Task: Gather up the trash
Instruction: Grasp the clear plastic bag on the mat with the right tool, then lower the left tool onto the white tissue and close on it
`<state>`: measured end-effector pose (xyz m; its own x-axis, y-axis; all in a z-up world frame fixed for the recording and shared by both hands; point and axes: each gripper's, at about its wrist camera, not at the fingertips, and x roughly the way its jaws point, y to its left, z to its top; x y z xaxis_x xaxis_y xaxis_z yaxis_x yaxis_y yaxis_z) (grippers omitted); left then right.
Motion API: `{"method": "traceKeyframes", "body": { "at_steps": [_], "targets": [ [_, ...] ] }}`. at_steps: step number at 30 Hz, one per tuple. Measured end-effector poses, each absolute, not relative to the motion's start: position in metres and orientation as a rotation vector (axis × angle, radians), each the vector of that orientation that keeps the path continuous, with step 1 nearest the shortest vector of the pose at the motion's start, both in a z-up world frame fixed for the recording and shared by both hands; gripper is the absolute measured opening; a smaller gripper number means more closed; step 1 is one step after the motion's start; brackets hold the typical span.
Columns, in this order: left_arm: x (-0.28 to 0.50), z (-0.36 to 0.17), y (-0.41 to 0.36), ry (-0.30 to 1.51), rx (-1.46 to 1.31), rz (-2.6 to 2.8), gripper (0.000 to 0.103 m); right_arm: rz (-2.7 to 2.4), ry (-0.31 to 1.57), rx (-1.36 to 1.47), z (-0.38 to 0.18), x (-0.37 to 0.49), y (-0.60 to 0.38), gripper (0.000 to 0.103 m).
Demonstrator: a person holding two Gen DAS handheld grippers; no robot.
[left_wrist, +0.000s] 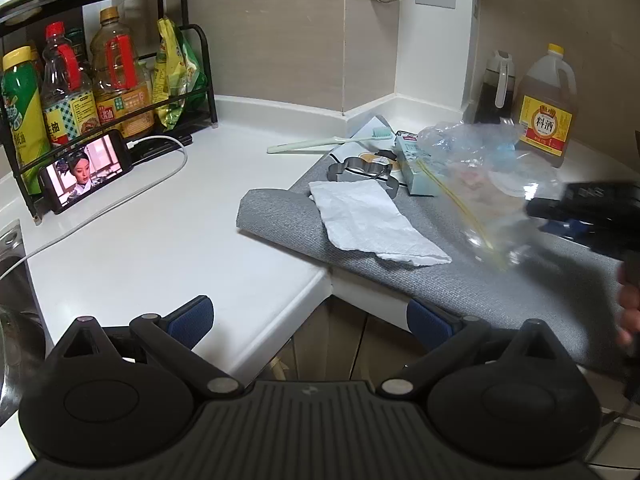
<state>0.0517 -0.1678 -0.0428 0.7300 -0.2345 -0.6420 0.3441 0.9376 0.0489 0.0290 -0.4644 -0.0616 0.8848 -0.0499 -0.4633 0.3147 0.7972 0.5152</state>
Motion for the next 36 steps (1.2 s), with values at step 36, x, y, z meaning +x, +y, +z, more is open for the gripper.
{"method": "traceKeyframes", "body": {
  "at_steps": [36],
  "targets": [
    [0.159,-0.077,-0.272,0.855,0.225,-0.359,0.103,-0.325,0.360,0.626,-0.098,-0.082,-0.500,0.021]
  ]
}}
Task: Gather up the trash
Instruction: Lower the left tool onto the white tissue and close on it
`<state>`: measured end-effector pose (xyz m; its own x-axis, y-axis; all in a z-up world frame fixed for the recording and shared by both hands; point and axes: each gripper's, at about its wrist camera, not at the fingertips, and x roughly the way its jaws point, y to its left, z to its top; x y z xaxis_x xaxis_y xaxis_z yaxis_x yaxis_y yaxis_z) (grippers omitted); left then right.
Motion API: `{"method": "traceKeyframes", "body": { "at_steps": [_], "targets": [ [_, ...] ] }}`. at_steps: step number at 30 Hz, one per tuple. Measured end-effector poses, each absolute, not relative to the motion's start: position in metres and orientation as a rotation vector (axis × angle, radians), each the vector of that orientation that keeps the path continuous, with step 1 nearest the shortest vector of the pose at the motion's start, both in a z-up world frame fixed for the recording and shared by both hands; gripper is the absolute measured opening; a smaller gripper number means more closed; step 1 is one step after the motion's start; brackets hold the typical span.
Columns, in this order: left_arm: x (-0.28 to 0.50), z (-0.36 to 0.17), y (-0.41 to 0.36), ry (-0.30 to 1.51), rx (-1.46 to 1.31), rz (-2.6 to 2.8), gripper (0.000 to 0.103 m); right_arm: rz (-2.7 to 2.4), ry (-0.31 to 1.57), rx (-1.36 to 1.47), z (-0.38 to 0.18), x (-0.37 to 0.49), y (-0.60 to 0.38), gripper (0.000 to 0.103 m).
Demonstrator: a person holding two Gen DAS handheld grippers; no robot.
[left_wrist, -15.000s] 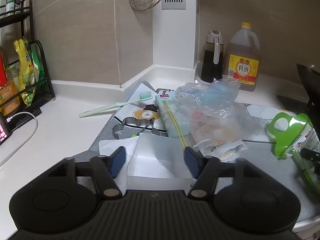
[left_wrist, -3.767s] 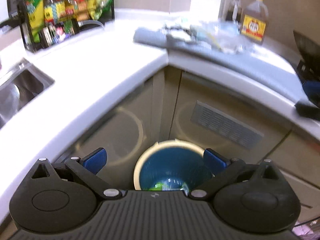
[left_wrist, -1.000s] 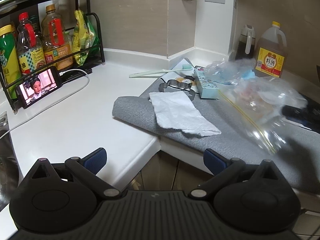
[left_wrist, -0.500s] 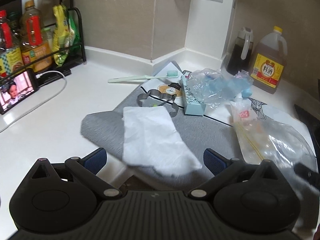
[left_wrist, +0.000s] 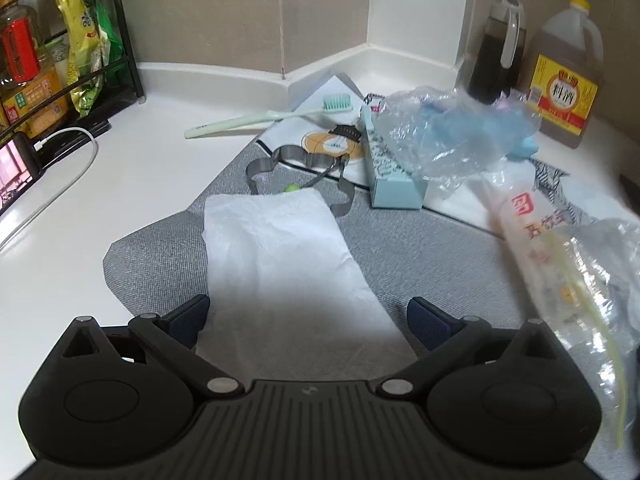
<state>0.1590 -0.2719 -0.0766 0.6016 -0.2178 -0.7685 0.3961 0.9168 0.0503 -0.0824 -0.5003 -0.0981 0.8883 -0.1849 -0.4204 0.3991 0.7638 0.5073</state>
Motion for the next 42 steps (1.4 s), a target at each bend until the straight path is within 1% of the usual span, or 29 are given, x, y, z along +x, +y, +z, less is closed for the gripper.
{"method": "traceKeyframes", "body": {
  "at_steps": [4,6,7,9,12,37,40,42],
  "targets": [
    [0.157,-0.085,-0.274,0.851,0.268,-0.358,0.103,-0.308,0.368,0.647,-0.099,-0.081,-0.500,0.030],
    [0.157,-0.086,-0.274,0.843,0.270,-0.356,0.103,-0.296,0.370,0.653,-0.098,-0.080,-0.499,0.038],
    [0.157,-0.086,-0.274,0.845,0.267,-0.356,0.103,-0.290,0.372,0.657,-0.097,-0.080,-0.499,0.040],
    [0.159,-0.086,-0.274,0.852,0.260,-0.358,0.103,-0.279,0.377,0.659,-0.096,-0.078,-0.499,0.047],
    [0.160,-0.087,-0.272,0.854,0.251,-0.364,0.103,-0.273,0.383,0.656,-0.095,-0.075,-0.497,0.052],
    [0.160,-0.087,-0.271,0.859,0.245,-0.366,0.103,-0.279,0.404,0.664,-0.093,-0.070,-0.499,0.054],
    [0.160,-0.087,-0.271,0.860,0.244,-0.365,0.103,-0.272,0.401,0.667,-0.093,-0.070,-0.499,0.058],
    [0.160,-0.086,-0.271,0.858,0.244,-0.366,0.103,-0.262,0.397,0.667,-0.093,-0.069,-0.498,0.065]
  ]
}}
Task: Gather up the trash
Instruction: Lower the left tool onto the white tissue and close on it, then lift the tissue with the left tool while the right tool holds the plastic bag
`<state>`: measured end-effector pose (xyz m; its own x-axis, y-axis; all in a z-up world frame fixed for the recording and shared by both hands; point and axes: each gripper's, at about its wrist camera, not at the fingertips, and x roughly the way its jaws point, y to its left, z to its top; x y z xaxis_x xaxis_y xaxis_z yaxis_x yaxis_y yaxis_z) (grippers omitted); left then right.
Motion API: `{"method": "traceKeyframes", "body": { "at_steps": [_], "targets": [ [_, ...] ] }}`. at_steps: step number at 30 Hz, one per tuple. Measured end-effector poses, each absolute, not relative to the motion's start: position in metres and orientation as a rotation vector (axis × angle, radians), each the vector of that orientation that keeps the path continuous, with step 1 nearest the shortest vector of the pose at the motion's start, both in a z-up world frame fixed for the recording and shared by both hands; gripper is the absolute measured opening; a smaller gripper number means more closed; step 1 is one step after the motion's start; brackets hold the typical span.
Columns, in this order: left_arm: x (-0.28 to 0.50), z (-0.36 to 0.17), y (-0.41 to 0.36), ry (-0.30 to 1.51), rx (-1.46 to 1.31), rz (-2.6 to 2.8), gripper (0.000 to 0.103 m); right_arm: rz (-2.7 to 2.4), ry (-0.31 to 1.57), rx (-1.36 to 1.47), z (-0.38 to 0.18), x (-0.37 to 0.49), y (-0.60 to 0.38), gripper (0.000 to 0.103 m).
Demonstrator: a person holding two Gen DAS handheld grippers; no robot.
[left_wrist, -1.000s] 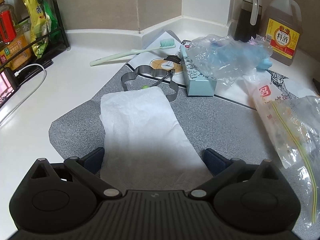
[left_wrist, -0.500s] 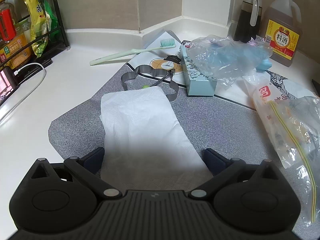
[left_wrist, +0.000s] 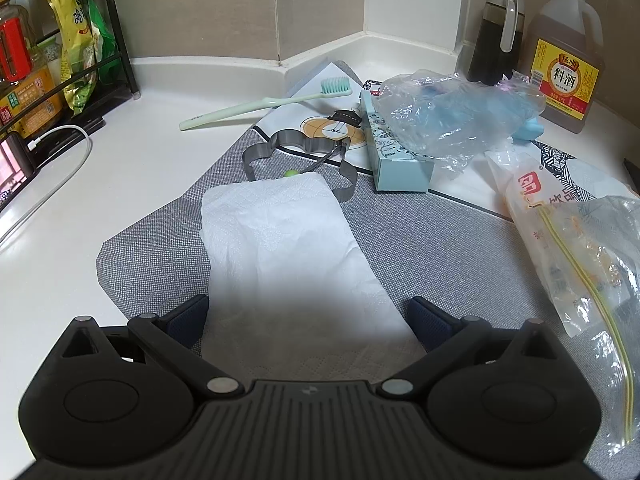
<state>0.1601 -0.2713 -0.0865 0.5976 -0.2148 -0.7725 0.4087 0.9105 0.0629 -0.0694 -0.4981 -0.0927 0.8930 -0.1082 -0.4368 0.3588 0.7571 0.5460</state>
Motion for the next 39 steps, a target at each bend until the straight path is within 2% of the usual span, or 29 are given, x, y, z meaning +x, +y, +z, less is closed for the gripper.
{"method": "traceKeyframes", "body": {
  "at_steps": [3,5,9,10,12,20,22,24,25,26,27,35,39],
  "targets": [
    [0.160,-0.086,-0.271,0.855,0.244,-0.367,0.103,-0.248,0.389,0.661,-0.092,-0.068,-0.495,0.075],
    [0.160,-0.086,-0.271,0.856,0.245,-0.367,0.103,-0.250,0.391,0.650,-0.091,-0.066,-0.493,0.077],
    [0.160,-0.086,-0.271,0.859,0.247,-0.368,0.103,-0.263,0.399,0.625,-0.089,-0.063,-0.490,0.075],
    [0.160,-0.086,-0.271,0.862,0.249,-0.367,0.103,-0.273,0.402,0.615,-0.089,-0.063,-0.489,0.071],
    [0.159,-0.085,-0.269,0.870,0.248,-0.363,0.103,-0.281,0.408,0.611,-0.088,-0.064,-0.489,0.055],
    [0.153,-0.079,-0.261,0.877,0.221,-0.362,0.102,-0.280,0.413,0.619,-0.086,-0.072,-0.489,0.025],
    [0.154,-0.074,-0.256,0.875,0.190,-0.357,0.090,-0.283,0.401,0.609,-0.081,-0.074,-0.487,0.021],
    [0.156,-0.071,-0.252,0.869,0.179,-0.338,0.060,-0.284,0.384,0.603,-0.076,-0.077,-0.485,0.019],
    [0.157,-0.069,-0.249,0.870,0.169,-0.328,0.052,-0.284,0.375,0.601,-0.074,-0.079,-0.484,0.018],
    [0.159,-0.068,-0.245,0.874,0.158,-0.319,0.028,-0.283,0.366,0.597,-0.072,-0.081,-0.484,0.016],
    [0.161,-0.066,-0.241,0.881,0.142,-0.315,0.010,-0.284,0.359,0.594,-0.070,-0.082,-0.483,0.014],
    [0.150,-0.043,-0.215,0.859,0.056,-0.327,0.007,-0.300,0.283,0.568,-0.057,-0.096,-0.478,0.003],
    [0.130,-0.027,-0.205,0.814,0.039,-0.361,0.007,-0.306,0.225,0.527,-0.044,-0.104,-0.473,0.002]
  ]
}}
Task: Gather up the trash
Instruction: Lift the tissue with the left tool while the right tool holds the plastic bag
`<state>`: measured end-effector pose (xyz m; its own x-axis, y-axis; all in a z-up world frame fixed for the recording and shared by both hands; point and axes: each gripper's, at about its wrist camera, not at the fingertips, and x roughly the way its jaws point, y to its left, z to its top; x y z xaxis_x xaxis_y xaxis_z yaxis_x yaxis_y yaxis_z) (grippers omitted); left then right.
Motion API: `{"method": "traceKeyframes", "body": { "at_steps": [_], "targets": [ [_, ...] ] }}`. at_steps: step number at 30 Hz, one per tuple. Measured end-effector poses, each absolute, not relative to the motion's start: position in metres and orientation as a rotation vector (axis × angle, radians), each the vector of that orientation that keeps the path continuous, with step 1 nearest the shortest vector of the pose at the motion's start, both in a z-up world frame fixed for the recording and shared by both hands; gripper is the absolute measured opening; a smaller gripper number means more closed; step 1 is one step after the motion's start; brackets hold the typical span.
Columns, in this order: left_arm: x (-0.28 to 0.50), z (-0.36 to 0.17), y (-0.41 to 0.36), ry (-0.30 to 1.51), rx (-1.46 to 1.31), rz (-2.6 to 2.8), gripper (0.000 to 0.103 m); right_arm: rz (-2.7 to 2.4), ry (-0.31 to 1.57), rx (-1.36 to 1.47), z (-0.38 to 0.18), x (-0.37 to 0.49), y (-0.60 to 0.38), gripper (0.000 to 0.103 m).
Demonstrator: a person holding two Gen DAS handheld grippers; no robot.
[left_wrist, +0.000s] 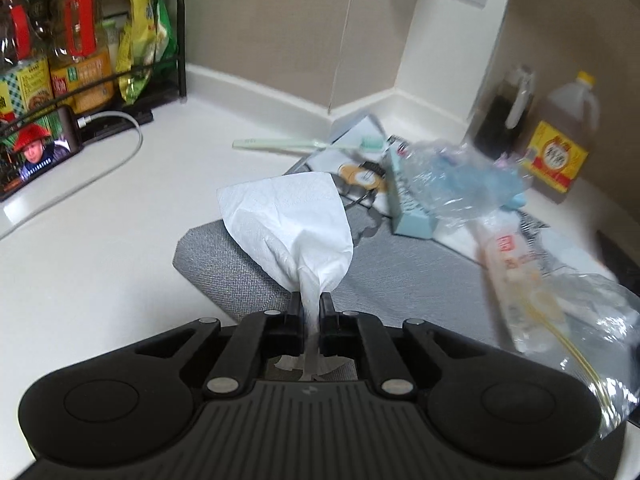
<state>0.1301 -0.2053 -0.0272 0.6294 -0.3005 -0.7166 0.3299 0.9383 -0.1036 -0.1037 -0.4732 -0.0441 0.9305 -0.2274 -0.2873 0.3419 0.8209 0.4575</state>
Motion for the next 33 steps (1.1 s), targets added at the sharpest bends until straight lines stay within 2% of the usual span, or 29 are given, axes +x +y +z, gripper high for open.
{"method": "traceKeyframes", "body": {
  "at_steps": [18,33],
  "targets": [
    [0.032,0.014,-0.151,0.678,0.030,-0.450,0.007,-0.252,0.154,0.372,-0.005,-0.126,-0.430,0.001],
    [-0.025,0.014,-0.122,0.645,0.067,-0.477,0.007,-0.150,0.160,0.372,0.016,-0.162,-0.408,0.001]
  ]
}}
